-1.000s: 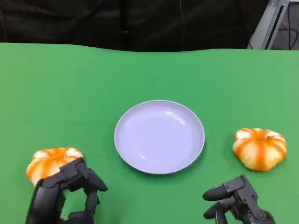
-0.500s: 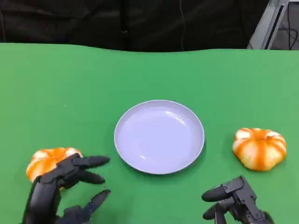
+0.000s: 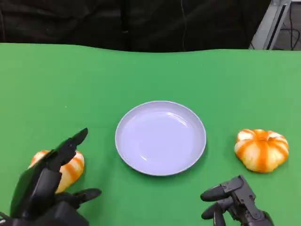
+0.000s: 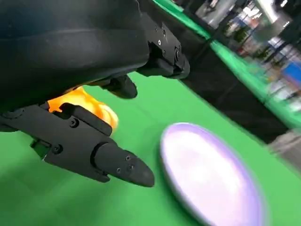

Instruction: Grasp the bread from the table and place it into the plate.

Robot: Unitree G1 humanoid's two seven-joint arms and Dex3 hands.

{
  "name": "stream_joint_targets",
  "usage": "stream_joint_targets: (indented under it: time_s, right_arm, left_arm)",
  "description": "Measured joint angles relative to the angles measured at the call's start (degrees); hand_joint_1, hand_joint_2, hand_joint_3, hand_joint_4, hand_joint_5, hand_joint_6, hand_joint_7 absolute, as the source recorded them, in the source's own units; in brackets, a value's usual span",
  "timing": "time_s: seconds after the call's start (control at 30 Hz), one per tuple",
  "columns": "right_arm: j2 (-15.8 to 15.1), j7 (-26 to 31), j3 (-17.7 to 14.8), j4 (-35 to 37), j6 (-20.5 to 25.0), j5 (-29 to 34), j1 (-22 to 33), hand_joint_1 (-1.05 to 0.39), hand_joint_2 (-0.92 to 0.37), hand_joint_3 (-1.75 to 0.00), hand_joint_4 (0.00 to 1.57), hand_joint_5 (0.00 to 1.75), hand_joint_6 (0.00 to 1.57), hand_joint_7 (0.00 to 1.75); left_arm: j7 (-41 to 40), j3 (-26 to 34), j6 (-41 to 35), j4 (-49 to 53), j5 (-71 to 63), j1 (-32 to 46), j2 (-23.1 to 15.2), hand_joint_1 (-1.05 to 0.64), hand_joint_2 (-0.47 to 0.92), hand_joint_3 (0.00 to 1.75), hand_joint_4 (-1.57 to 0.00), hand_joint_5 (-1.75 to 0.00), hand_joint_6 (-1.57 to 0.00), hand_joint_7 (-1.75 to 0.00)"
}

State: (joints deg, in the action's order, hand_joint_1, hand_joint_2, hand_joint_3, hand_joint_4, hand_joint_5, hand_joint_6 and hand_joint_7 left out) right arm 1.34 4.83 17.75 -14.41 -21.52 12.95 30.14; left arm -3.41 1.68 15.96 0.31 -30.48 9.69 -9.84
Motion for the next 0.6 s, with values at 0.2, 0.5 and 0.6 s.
stream_joint_targets:
  time_s: [0.2,0.5,0.6]
  right_arm:
    - [0.3,0.0,0.8,0.0,0.8,-0.4,0.0,-0.08,-0.92,-1.02,0.15,1.75,0.0,1.75]
    - [0.4,-0.1,0.9,-0.1,1.0,-0.6,0.1,-0.08,-0.92,-1.01,0.15,1.75,0.0,1.75]
    - [0.4,-0.1,1.0,-0.1,1.0,-0.5,0.2,-0.08,-0.92,-1.01,0.15,1.75,0.0,1.75]
  left_arm:
    - [0.7,-2.3,-12.1,-5.6,-11.0,-2.0,-3.1,-0.5,0.92,0.01,-0.27,-0.31,-0.3,-0.01]
    - [11.8,-12.5,-32.2,-6.8,-28.3,-9.0,-5.1,-0.49,0.89,0.0,-0.3,-0.32,-0.35,-0.03]
    - [12.7,-15.2,-35.6,-3.4,-30.9,-11.8,-5.2,-0.45,0.88,0.0,-0.32,-0.33,-0.38,-0.03]
